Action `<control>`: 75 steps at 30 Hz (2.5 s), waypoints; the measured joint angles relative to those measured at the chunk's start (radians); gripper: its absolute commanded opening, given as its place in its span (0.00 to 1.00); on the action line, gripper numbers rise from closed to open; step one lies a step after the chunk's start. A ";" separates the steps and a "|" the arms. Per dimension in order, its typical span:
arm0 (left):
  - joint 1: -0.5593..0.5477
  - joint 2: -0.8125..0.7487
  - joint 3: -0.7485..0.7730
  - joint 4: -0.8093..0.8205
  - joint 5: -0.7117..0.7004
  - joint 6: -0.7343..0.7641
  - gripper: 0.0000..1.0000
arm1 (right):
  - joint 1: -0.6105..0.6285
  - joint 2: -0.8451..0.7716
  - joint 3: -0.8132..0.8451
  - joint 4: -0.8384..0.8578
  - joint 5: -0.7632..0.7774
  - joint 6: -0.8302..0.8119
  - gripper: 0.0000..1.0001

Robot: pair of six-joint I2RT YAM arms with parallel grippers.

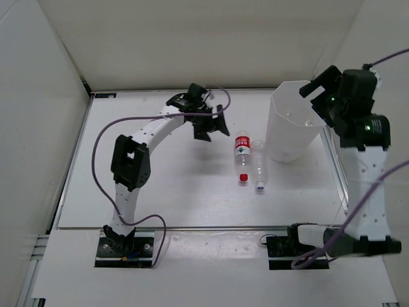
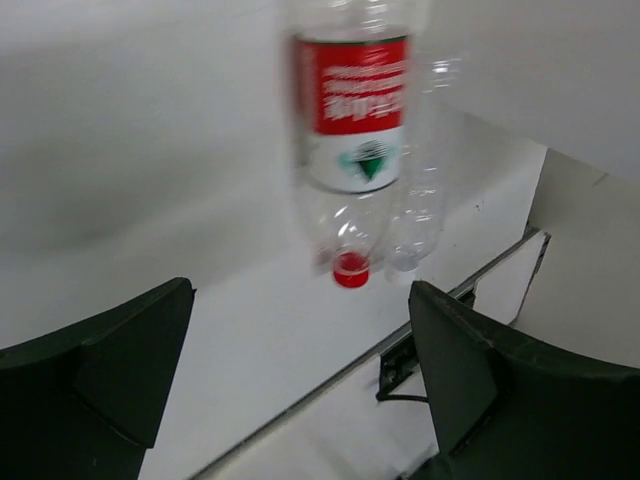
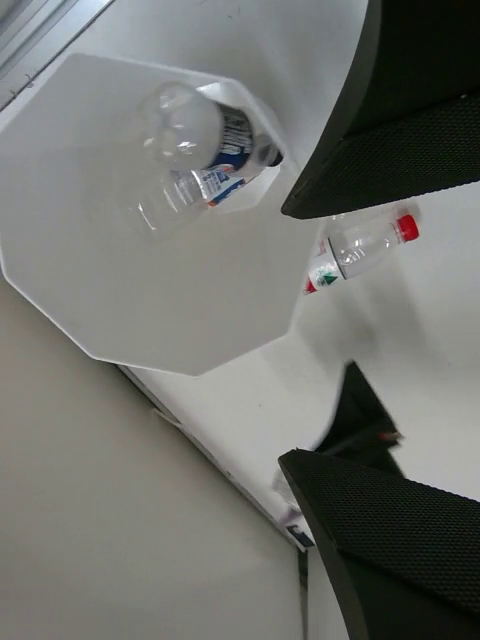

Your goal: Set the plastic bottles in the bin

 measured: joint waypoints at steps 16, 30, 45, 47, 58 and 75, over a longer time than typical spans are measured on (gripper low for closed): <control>-0.156 0.349 0.319 0.076 0.008 0.166 1.00 | -0.094 -0.159 -0.103 -0.035 -0.039 -0.053 1.00; -0.159 0.436 0.371 0.072 0.070 0.198 1.00 | -0.171 -0.269 -0.144 -0.094 -0.059 -0.086 1.00; -0.158 0.522 0.422 0.199 0.214 0.096 0.86 | -0.175 -0.294 -0.192 -0.144 -0.061 -0.097 1.00; -0.158 0.526 0.412 0.207 0.225 0.076 0.69 | -0.175 -0.298 -0.191 -0.145 -0.058 -0.105 1.00; -0.078 0.319 0.181 0.040 0.132 -0.018 0.67 | -0.175 -0.323 -0.292 -0.125 -0.055 -0.087 1.00; -0.100 0.153 0.777 0.571 -0.122 0.079 0.76 | -0.175 -0.371 -0.324 -0.125 -0.032 -0.018 1.00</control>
